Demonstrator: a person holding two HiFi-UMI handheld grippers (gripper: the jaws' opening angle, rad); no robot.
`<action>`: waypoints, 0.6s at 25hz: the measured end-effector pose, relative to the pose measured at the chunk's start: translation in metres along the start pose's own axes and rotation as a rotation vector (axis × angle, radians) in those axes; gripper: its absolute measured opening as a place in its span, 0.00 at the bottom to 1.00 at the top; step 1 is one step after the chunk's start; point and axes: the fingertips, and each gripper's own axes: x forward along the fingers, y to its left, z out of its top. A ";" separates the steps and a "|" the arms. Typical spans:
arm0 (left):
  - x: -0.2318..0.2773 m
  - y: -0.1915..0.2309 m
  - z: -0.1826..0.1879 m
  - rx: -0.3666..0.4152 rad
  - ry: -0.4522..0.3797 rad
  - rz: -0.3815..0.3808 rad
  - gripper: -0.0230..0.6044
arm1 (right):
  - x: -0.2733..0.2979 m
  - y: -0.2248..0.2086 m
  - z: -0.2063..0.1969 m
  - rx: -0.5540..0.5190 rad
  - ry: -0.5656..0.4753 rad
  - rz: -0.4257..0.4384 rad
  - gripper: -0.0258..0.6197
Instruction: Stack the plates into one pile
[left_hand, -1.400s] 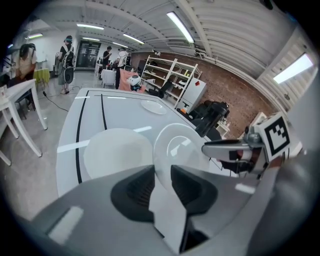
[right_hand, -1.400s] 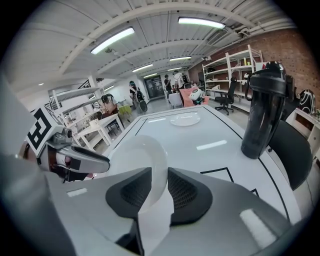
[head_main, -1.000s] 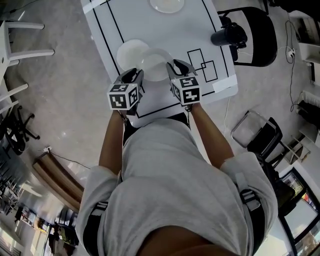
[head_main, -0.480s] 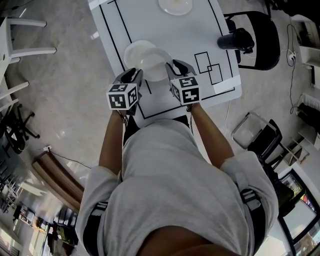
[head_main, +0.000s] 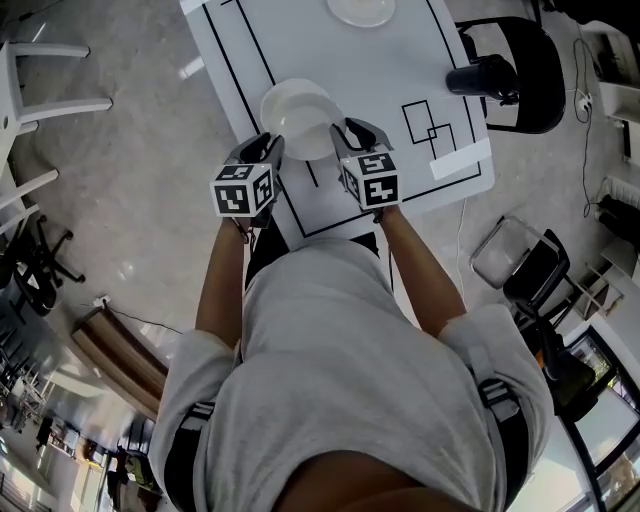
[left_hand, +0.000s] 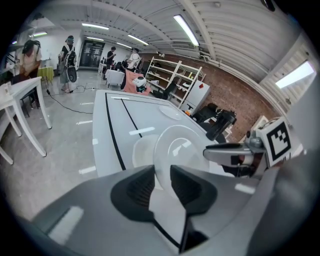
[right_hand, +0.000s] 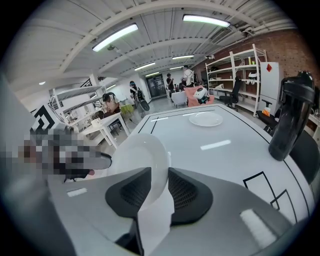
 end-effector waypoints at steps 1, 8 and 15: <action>0.000 0.002 0.001 0.000 -0.001 -0.004 0.18 | 0.001 0.001 0.000 0.003 -0.001 -0.004 0.21; 0.002 0.011 0.005 0.016 0.008 -0.013 0.17 | 0.007 0.005 0.000 0.025 -0.003 -0.020 0.21; 0.009 0.017 0.007 0.016 0.018 -0.010 0.17 | 0.018 0.002 0.003 0.031 -0.001 -0.021 0.21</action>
